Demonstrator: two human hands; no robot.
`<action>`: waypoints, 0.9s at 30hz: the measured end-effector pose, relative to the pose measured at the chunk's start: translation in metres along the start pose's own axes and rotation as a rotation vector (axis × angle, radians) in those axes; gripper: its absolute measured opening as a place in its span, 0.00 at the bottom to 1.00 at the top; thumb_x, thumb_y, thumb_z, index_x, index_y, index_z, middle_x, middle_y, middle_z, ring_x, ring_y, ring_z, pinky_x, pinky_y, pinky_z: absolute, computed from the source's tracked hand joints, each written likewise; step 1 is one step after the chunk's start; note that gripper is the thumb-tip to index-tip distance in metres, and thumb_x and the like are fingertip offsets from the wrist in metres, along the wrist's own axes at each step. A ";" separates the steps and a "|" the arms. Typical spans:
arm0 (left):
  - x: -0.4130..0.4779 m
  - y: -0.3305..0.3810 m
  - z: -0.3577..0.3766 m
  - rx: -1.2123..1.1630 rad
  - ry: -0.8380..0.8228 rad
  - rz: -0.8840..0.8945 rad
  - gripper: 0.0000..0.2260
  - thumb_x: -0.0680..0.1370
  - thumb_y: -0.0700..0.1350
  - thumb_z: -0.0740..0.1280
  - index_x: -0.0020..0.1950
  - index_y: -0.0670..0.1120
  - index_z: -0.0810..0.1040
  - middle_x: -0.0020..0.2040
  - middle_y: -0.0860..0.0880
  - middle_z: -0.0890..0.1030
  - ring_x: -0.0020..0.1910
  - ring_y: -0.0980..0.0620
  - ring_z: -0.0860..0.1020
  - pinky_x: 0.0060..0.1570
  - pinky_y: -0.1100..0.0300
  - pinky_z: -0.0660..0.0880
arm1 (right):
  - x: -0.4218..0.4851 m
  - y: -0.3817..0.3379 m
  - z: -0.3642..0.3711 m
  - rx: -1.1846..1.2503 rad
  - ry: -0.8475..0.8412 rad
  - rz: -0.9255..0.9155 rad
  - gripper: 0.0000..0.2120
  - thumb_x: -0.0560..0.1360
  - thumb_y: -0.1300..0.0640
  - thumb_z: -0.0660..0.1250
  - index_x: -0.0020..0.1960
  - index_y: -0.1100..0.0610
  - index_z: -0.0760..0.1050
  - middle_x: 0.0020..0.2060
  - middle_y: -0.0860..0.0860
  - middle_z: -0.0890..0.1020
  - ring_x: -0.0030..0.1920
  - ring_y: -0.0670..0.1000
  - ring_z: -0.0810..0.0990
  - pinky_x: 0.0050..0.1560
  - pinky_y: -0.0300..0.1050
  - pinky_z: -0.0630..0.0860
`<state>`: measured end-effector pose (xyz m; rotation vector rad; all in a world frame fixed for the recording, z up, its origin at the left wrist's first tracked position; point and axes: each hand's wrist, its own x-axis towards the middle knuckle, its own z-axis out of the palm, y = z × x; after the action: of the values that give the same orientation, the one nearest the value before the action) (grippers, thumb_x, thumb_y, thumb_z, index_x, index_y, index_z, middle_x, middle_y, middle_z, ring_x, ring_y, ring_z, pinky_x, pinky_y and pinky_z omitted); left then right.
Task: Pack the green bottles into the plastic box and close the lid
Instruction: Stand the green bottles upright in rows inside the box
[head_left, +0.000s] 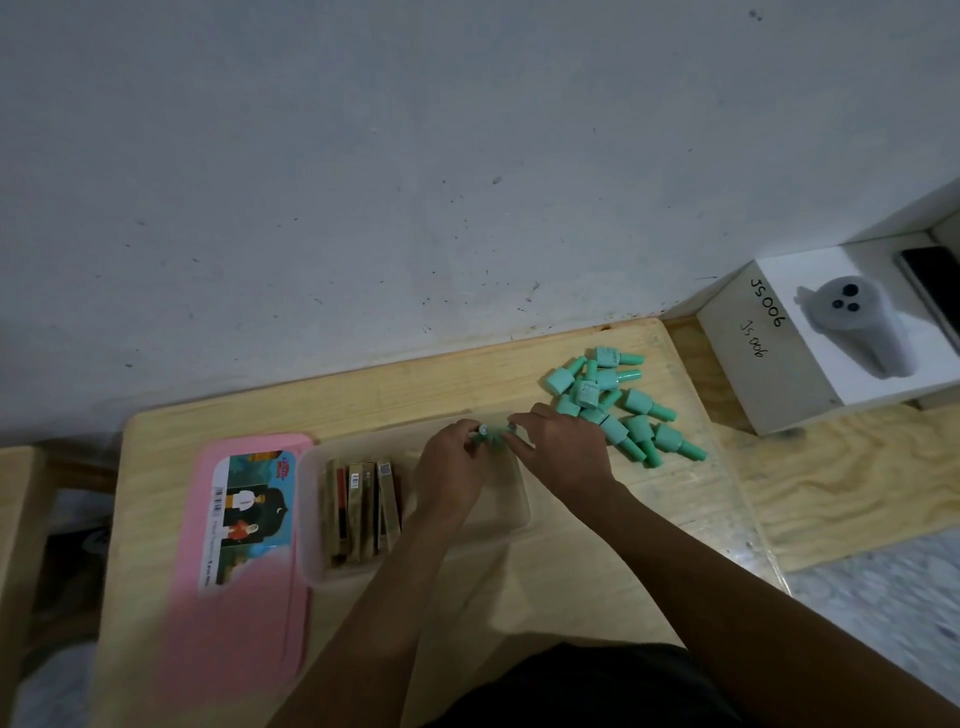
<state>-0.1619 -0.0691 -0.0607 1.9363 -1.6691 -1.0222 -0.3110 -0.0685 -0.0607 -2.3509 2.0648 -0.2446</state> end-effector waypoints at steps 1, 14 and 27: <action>0.000 0.000 0.000 -0.001 0.002 0.002 0.11 0.77 0.43 0.66 0.57 0.51 0.80 0.51 0.51 0.83 0.48 0.50 0.80 0.40 0.61 0.69 | 0.000 0.000 0.000 0.005 0.009 0.011 0.11 0.72 0.44 0.70 0.47 0.51 0.84 0.37 0.48 0.84 0.28 0.50 0.79 0.25 0.40 0.70; -0.013 -0.001 -0.003 -0.047 0.154 0.107 0.13 0.77 0.51 0.67 0.60 0.51 0.77 0.48 0.52 0.83 0.41 0.53 0.80 0.38 0.61 0.74 | -0.011 0.000 -0.025 0.117 0.036 0.143 0.13 0.74 0.42 0.68 0.52 0.48 0.82 0.38 0.46 0.83 0.32 0.46 0.79 0.28 0.37 0.67; -0.021 0.070 0.023 -0.065 -0.150 0.402 0.11 0.76 0.53 0.66 0.55 0.52 0.79 0.43 0.54 0.80 0.39 0.54 0.77 0.40 0.58 0.76 | -0.105 0.121 -0.045 0.320 -0.122 0.699 0.12 0.75 0.45 0.66 0.58 0.44 0.79 0.44 0.42 0.79 0.42 0.45 0.77 0.37 0.41 0.72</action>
<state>-0.2272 -0.0605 -0.0216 1.4289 -1.9744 -1.0614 -0.4484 0.0232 -0.0413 -1.3343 2.4013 -0.3664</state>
